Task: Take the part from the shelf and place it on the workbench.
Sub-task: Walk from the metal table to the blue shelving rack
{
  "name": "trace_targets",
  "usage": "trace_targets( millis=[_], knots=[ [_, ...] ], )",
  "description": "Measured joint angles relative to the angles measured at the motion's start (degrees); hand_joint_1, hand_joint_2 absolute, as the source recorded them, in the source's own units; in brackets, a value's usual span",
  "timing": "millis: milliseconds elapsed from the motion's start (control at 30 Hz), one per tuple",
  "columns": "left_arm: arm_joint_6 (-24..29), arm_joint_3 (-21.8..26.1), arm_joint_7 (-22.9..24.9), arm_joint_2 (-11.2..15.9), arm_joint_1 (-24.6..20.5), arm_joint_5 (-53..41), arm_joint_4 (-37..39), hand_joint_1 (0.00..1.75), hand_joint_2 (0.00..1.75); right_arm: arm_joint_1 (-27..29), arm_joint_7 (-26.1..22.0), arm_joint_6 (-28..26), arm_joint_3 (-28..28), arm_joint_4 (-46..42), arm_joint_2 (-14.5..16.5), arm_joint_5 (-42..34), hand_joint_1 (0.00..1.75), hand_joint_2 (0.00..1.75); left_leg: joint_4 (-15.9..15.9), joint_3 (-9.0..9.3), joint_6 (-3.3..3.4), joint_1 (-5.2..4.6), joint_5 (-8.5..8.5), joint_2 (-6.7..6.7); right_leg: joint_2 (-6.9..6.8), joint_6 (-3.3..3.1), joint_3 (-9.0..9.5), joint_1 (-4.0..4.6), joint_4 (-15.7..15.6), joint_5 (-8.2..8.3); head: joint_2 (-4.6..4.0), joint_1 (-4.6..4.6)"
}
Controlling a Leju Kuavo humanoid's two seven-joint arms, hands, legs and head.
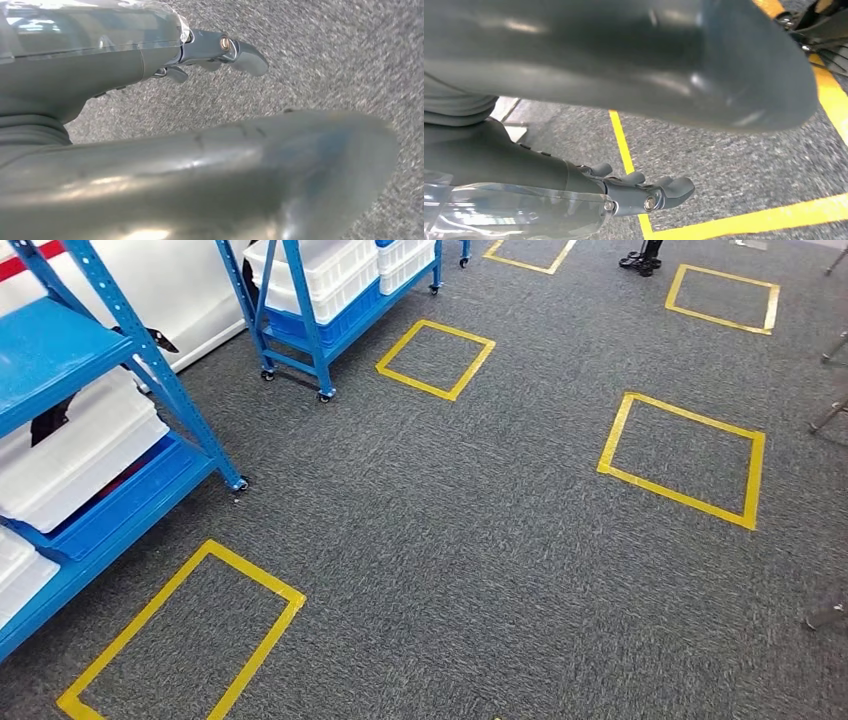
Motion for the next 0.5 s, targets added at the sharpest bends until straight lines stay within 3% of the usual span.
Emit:
trace_targets(
  millis=[33,67,133,200,233,300,333,400,433,500],
  knots=[
    [-0.09,-0.15,-0.52,0.06,0.05,-0.15,0.0,0.0,0.0,0.05,0.44,0.19,-0.16,0.08,-0.02,-0.15,0.0,0.0,0.2,0.03,-0.2,0.15,0.48,0.17,-0.74,0.09,0.01,0.0,0.06,-0.08,0.0,-0.01],
    [-0.18,-0.31,-0.9,0.15,0.1,-0.31,0.0,0.0,0.0,0.07,0.8,0.36,-0.31,0.13,-0.03,-0.28,0.0,0.0,-1.9,1.23,-0.36,0.28,1.93,0.47,-1.41,0.23,0.06,-0.02,0.14,-0.2,0.0,-0.01],
    [-0.4,-0.72,-1.31,0.36,0.06,-0.64,0.0,0.0,0.0,0.09,1.35,0.51,-0.65,0.15,-0.06,-0.57,0.0,0.0,-10.05,5.69,-0.44,0.37,5.44,2.52,-2.68,0.69,0.3,-0.01,0.46,-0.6,0.0,-0.01],
    [-0.56,-1.09,-1.22,0.48,-0.24,-0.94,-0.01,0.0,0.0,0.16,1.58,0.51,-1.07,0.16,-0.22,-0.81,0.0,0.0,-15.31,8.45,0.16,0.16,6.88,4.27,-3.72,1.35,0.55,0.21,0.85,-1.09,0.0,0.01],
    [-0.58,-1.24,-0.96,0.52,-0.37,-1.04,-0.01,0.0,0.0,0.17,1.62,0.51,-1.27,0.17,-0.33,-0.88,0.0,0.0,-16.03,8.71,0.58,0.01,6.8,4.43,-4.2,1.7,0.68,0.33,0.95,-1.26,0.0,0.02],
    [-0.57,-1.53,-0.04,0.55,-0.42,-1.24,-0.01,0.0,0.0,-0.04,1.69,0.49,-1.57,0.17,-0.52,-0.94,0.0,0.0,-16.15,8.7,1.42,-0.05,6.96,3.12,-4.87,2.4,1.01,0.23,1.04,-1.52,0.0,0.02],
    [-0.55,-1.71,0.49,0.55,-0.41,-1.33,0.0,0.0,0.0,-0.13,1.8,0.47,-1.69,0.17,-0.65,-0.94,0.0,0.0,-16.3,8.78,1.74,-0.01,7.09,2.54,-4.1,2.81,1.01,0.09,1.55,-2.02,0.0,0.02],
    [-0.52,-2.17,1.43,0.55,-0.55,-1.5,-0.01,0.0,0.0,0.01,2.1,0.47,-1.87,0.18,-0.93,-0.96,0.0,0.0,-16.56,8.93,2.31,0.15,7.42,1.42,-1.1,3.41,-0.58,-0.2,5.4,-4.61,0.0,0.02],
    [-0.52,-2.38,1.74,0.56,-0.66,-1.59,-0.02,0.0,0.0,0.17,2.26,0.49,-1.97,0.19,-1.08,-0.96,0.0,0.0,-16.55,8.81,2.48,0.1,7.51,0.85,0.49,3.53,-2.29,-0.26,8.95,-6.49,0.0,0.02],
    [-0.51,-2.63,2.06,0.57,-0.8,-1.72,-0.02,0.0,0.0,0.38,2.47,0.55,-2.23,0.25,-1.35,-0.96,0.0,0.0,-16.52,8.65,2.71,-0.02,7.63,-0.53,1.63,3.51,-5.77,-0.29,15.61,-8.92,0.0,0.02]
  ],
)
